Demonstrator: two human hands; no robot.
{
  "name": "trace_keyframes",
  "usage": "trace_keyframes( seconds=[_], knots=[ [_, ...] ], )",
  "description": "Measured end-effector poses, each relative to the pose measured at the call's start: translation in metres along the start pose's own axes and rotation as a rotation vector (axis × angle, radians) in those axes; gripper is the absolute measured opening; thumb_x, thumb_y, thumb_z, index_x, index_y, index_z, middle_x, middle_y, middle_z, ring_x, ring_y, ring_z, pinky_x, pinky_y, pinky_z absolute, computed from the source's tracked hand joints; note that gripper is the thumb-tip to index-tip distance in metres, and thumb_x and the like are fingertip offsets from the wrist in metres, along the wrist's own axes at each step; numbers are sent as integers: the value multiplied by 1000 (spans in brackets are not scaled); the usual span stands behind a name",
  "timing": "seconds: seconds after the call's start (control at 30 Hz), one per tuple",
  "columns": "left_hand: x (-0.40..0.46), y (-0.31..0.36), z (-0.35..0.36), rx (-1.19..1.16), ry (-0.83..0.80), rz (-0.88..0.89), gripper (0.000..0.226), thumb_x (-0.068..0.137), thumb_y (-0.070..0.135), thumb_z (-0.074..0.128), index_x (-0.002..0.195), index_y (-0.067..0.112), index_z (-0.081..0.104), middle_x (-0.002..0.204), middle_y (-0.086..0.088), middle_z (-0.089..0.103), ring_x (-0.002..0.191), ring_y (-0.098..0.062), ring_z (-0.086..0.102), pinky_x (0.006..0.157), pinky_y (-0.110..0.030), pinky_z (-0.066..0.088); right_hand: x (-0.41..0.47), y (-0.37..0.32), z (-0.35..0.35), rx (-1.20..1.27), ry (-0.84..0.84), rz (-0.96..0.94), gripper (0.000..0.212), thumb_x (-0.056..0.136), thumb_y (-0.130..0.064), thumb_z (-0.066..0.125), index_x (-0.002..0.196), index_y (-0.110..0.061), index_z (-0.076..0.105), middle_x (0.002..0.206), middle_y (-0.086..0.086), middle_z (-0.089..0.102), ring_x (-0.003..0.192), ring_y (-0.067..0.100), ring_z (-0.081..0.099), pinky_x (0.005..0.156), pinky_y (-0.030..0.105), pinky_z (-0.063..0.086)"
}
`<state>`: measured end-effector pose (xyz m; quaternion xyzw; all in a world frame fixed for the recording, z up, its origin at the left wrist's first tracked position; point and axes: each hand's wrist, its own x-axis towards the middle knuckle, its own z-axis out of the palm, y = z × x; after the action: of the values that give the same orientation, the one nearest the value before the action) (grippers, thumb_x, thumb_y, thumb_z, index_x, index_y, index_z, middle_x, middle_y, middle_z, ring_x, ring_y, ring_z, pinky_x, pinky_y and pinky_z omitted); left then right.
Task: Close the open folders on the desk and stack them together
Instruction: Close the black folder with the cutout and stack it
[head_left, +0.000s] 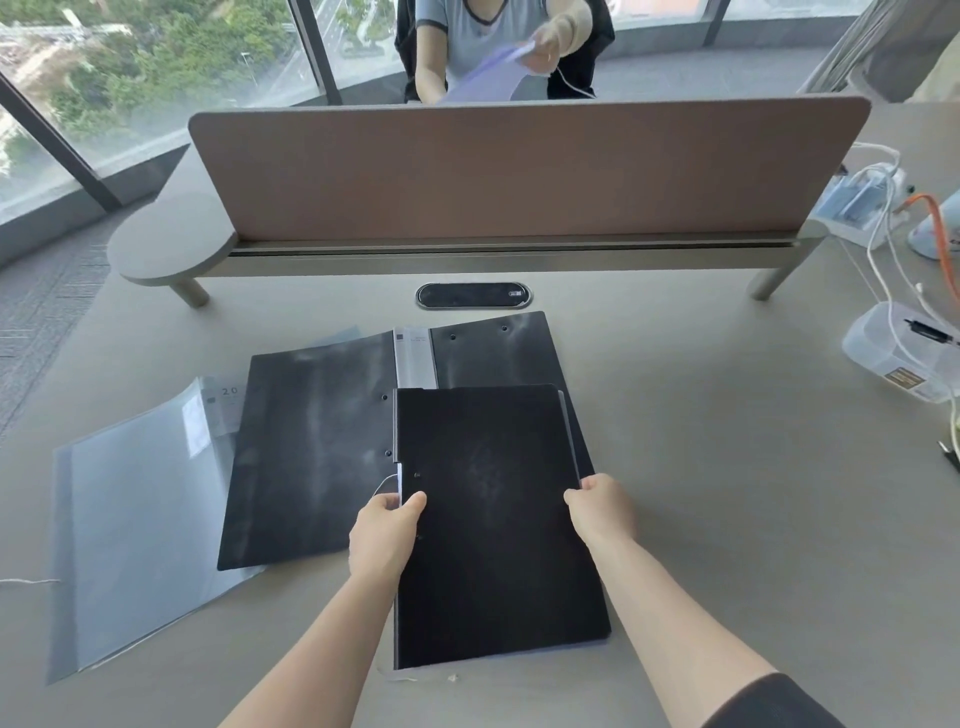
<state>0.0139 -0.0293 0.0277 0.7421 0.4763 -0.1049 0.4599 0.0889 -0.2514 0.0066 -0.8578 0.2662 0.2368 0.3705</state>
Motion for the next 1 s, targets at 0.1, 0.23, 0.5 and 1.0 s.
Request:
trace_keyframes(
  seconds=[0.1,0.23,0.5,1.0],
  knots=[
    [1,1,3,-32,-16,-26,38,75,43,60,84,8,70,75,-8,74,69,-21,63,78,-39,54,-2,2,-4,57,-1,-18,32,87,-12,55,118,-14,62,104,2,66,90,25,61,74,31,48],
    [4,0,9,-73,-62,-67,36,56,50,62,68,16,59,65,-13,61,60,-23,48,64,-35,45,-3,6,-9,143,-8,-13,27,89,-8,51,111,-11,66,90,1,62,85,26,60,76,34,49],
    [-8,11,23,-174,-92,-62,49,53,52,70,69,5,66,66,-17,63,59,-26,50,65,-38,46,7,19,-27,352,-10,18,18,90,-3,48,92,-5,66,82,6,60,68,21,46,62,30,37],
    [-40,69,127,-177,-310,47,23,80,33,77,82,13,67,79,-9,66,67,-20,59,62,-27,46,41,57,-138,394,198,78,19,93,2,49,103,9,63,123,31,59,117,49,53,100,55,43]
  ],
)
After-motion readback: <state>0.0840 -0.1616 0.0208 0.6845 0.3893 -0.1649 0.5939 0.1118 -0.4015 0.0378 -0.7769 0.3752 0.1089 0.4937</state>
